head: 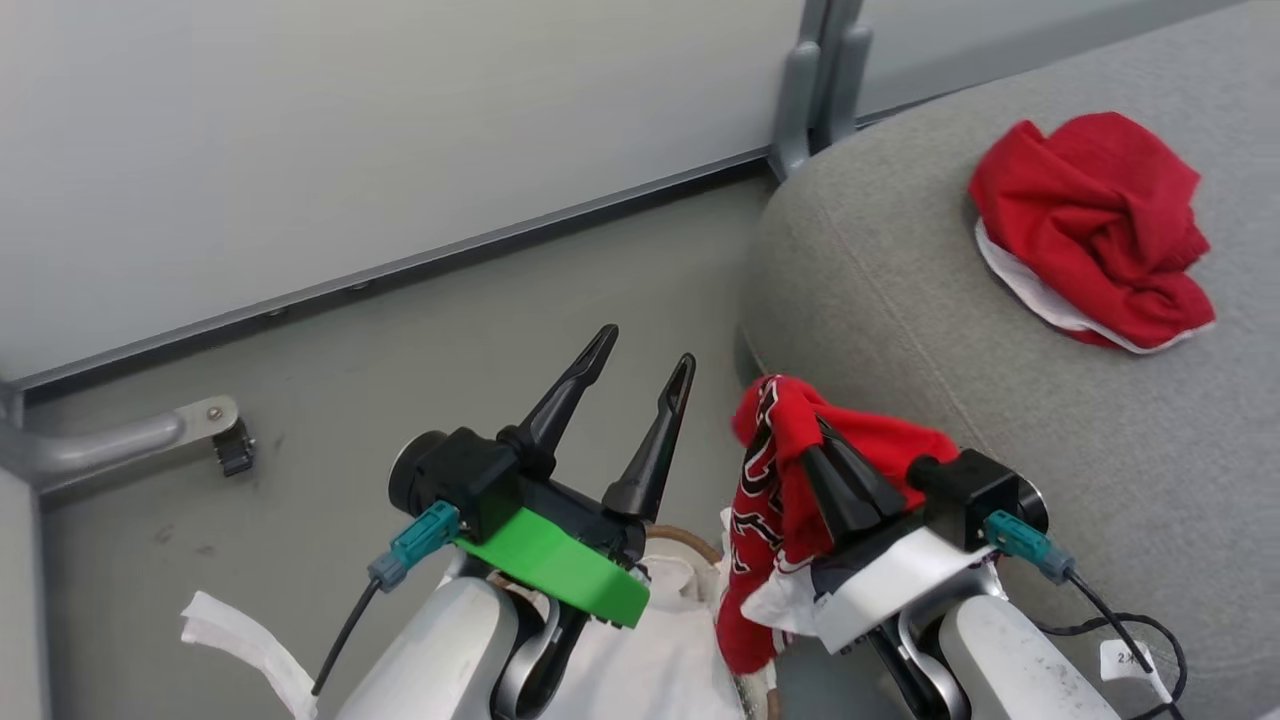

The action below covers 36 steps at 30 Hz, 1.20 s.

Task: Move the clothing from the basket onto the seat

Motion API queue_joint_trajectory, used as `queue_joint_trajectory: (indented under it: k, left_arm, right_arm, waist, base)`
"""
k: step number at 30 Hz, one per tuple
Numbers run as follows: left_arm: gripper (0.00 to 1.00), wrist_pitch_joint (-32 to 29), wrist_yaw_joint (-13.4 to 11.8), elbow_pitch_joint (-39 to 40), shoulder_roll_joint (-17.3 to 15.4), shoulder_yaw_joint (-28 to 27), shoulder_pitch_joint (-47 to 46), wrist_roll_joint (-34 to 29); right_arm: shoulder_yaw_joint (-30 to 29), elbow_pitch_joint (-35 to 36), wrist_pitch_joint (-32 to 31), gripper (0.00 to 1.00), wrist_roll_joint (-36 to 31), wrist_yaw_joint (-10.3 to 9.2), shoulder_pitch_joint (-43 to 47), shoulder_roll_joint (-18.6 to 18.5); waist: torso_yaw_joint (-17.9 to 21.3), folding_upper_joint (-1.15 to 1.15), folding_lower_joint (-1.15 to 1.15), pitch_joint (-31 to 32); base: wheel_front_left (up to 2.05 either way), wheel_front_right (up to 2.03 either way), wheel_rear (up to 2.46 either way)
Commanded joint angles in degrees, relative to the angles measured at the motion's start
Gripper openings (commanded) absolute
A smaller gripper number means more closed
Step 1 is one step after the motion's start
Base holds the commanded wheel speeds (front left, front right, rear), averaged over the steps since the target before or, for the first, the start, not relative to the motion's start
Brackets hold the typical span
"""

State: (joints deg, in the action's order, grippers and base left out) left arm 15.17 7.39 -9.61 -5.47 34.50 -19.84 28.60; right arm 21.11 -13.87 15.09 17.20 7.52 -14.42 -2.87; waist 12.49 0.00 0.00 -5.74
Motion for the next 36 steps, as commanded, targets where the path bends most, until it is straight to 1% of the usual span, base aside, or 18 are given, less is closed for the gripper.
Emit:
queue_joint_trajectory:
  k: [1,4,5,7,13,17,21,25,30,32,36]
  left_arm:
    - [1.00,-0.04,0.16,-0.30,-0.50,-0.03,0.65,-0.13]
    - [1.00,-0.04,0.16,-0.73,-0.81,-0.28,0.72,-0.43]
    - [1.00,-0.05,0.16,-0.85,-0.89,-0.21,0.74,-0.65]
    - [1.00,-0.05,0.16,-1.10,-1.02,0.14,0.67,-0.81]
    - [1.00,-0.04,0.16,-2.13,-1.46,3.57,-2.06,-0.03]
    - [1.00,-0.04,0.16,-2.96,-2.24,4.95,-3.06,0.74]
    - [1.00,-0.04,0.16,-3.39,-2.77,5.35,-3.06,1.25]
    - [1.00,-0.04,0.16,-3.26,-3.63,4.97,-2.46,1.06]
    - [1.00,-0.04,0.16,-3.04,-4.59,4.28,-2.21,0.10]
    - [1.00,-0.04,0.16,-3.04,-5.15,4.50,-3.10,-0.21]
    - [1.00,-0.04,0.16,-3.04,-6.03,5.24,-4.71,-0.70]
  right_arm:
    - [-0.40,0.60,0.10,0.00,0.27,-0.06,0.82,-0.11]
    - [-0.80,1.05,0.10,0.00,0.70,-0.06,1.19,-0.11]
    - [-1.23,1.39,0.10,0.00,0.86,-0.06,1.38,-0.10]
    - [-1.97,1.56,0.10,0.00,0.95,-0.06,1.85,-0.11]
    - [-6.63,4.00,0.10,0.00,-0.30,-0.06,1.98,-0.07]
    - [-8.47,5.81,0.10,0.00,-2.29,-0.06,-1.80,-0.47]
    - [-10.06,7.93,0.11,0.00,-3.68,-0.06,-7.94,-3.55]
    - [-12.17,9.06,0.10,0.00,-4.36,-0.06,-16.49,-8.17]
    - [-12.44,6.66,0.10,0.00,-6.57,-0.07,-27.49,-14.63]
    - [-13.96,5.14,0.10,0.00,-7.47,-0.06,-31.24,-16.40]
    - [-18.04,1.96,0.07,0.00,-9.52,-0.07,-37.27,-18.78]
  waist:
    - [9.79,0.00,0.00,-1.03]
    - [13.50,0.00,0.00,-1.34]
    - [15.74,0.00,0.00,-1.61]
    - [17.54,0.00,0.00,-1.92]
    - [18.61,0.00,0.00,-3.88]
    - [18.84,0.00,0.00,-5.07]
    - [18.85,0.00,0.00,-6.10]
    - [18.77,0.00,0.00,-7.37]
    - [18.14,0.00,0.00,-10.12]
    - [17.08,0.00,0.00,-11.69]
    - [14.63,0.00,0.00,-14.89]
  base:
    - [0.00,0.00,0.00]
    - [0.00,0.00,0.00]
    - [0.00,0.00,0.00]
    - [0.00,0.00,0.00]
    - [0.00,0.00,0.00]
    - [0.00,0.00,0.00]
    - [0.00,0.00,0.00]
    - [0.00,0.00,0.00]
    - [0.00,0.00,0.00]
    - [0.00,0.00,0.00]
    - [0.00,0.00,0.00]
